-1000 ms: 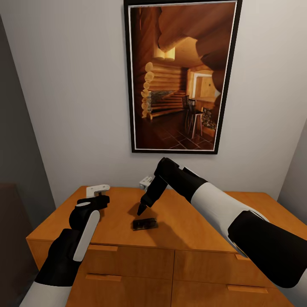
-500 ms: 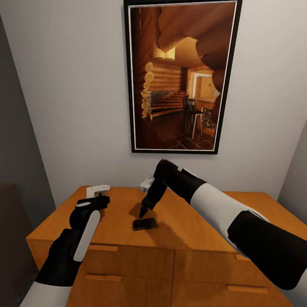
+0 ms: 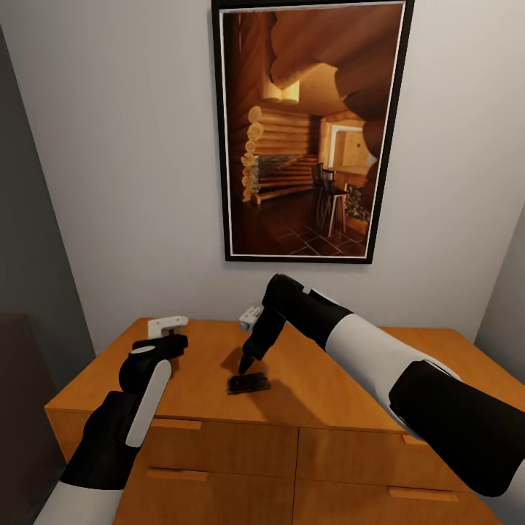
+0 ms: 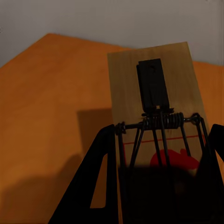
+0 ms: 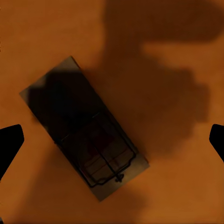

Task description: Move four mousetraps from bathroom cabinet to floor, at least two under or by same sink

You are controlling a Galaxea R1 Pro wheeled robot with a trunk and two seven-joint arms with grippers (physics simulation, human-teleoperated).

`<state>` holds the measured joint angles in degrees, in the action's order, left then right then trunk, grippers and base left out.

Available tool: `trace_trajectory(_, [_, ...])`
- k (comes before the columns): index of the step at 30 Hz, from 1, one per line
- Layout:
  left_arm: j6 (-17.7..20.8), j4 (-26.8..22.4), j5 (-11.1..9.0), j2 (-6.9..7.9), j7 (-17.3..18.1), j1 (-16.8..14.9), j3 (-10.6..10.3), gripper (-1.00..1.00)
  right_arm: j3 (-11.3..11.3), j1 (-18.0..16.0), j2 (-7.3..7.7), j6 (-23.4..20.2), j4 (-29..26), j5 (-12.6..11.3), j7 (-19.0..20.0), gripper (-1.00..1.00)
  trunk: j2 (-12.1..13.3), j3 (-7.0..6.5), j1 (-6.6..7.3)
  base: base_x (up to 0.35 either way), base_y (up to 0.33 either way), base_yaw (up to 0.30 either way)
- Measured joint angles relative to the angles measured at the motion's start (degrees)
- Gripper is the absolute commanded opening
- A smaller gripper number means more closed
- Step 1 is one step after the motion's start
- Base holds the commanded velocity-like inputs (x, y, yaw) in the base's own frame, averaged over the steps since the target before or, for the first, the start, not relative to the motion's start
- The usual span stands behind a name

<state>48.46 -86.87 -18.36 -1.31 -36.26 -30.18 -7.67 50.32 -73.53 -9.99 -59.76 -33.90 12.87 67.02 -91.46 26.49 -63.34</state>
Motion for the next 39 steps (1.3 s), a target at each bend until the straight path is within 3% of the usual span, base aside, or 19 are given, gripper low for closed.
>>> trace_trajectory(10, [-3.0,0.4,-0.1,0.06,0.0,0.0,-0.1,-1.00,0.1,0.6,0.00,0.0,-0.2,-0.2,0.0,1.00,0.0,0.00,0.00,0.000,0.000,0.000])
trace_trajectory(32, [-3.0,0.8,0.1,0.07,0.3,0.0,-0.1,-1.00,-0.2,0.6,0.00,0.0,-1.2,0.0,-0.1,1.00,0.0,0.00,0.00,0.000,0.000,0.000])
trace_trajectory(39, [-3.0,0.8,0.1,0.07,0.3,0.0,0.0,-1.00,-0.1,0.7,-0.01,0.0,-1.7,0.1,-0.2,1.00,0.0,0.00,0.00,0.000,0.000,0.144])
